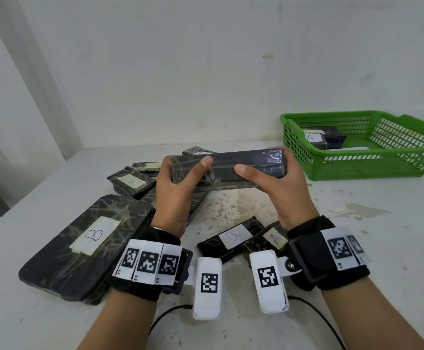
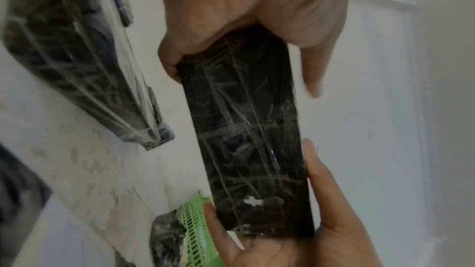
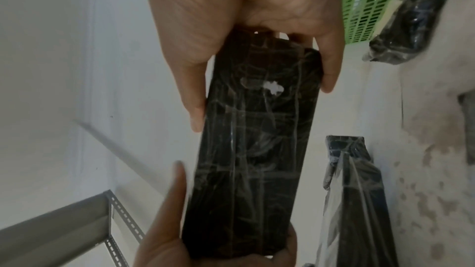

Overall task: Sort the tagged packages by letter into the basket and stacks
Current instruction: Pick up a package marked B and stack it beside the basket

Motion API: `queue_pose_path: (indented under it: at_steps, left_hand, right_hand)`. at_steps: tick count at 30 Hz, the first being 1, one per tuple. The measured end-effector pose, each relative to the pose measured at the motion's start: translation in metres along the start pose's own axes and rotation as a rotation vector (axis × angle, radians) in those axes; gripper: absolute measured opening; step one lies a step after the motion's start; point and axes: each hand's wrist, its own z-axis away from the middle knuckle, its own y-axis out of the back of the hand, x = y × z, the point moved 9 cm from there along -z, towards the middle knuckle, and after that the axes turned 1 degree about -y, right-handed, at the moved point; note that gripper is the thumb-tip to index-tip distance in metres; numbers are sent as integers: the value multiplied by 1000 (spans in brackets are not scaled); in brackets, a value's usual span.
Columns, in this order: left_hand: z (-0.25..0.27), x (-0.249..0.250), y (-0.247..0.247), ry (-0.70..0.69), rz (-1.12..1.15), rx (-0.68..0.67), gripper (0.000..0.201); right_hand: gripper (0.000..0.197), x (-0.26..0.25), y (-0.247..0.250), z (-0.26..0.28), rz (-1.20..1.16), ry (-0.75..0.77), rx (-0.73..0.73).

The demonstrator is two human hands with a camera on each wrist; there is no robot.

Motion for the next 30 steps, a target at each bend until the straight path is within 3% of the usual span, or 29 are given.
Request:
queue_pose_path:
  at_steps: [1, 7, 8, 11, 12, 16, 20, 23, 24, 26, 27, 28, 30]
  left_hand:
    - [0, 1, 0, -8, 7, 12, 86]
    - [7, 2, -11, -9, -26, -54, 43]
    - [7, 1, -12, -2, -19, -63, 48]
    - [6, 3, -12, 11, 49, -57, 105]
    - [5, 3, -11, 12, 66, -49, 113]
    - [5, 2, -10, 9, 100, -47, 102]
    - [3, 1, -11, 21, 99, -60, 111]
    - [0, 5, -10, -28, 49, -48, 72]
    - [-1, 3, -6, -26, 43, -29, 80]
    - [-6, -8, -2, -3, 88, -28, 119]
    - [-10, -12, 2, 0, 109, -25, 125]
    - [-10, -11, 4, 7, 130, -30, 122]
    - [-5, -3, 0, 25, 134, -39, 92]
  right_hand:
    - [52, 0, -1, 0, -5, -5, -10]
    - [44, 9, 5, -3, 6, -32, 63]
    - [43, 9, 8, -3, 9, -29, 81]
    - [45, 9, 8, -3, -5, -30, 88]
    - [47, 8, 8, -3, -6, -37, 83]
    - [38, 15, 7, -3, -7, -92, 106]
    - [31, 10, 10, -4, 2, -63, 128]
    - [28, 9, 11, -7, 12, -58, 94]
    - [28, 11, 8, -7, 17, -76, 64]
    - [28, 14, 4, -7, 38, -102, 13]
    - [28, 15, 1, -7, 56, -99, 1]
    - [27, 14, 0, -6, 74, -91, -4]
    - [27, 11, -1, -4, 93, -73, -9]
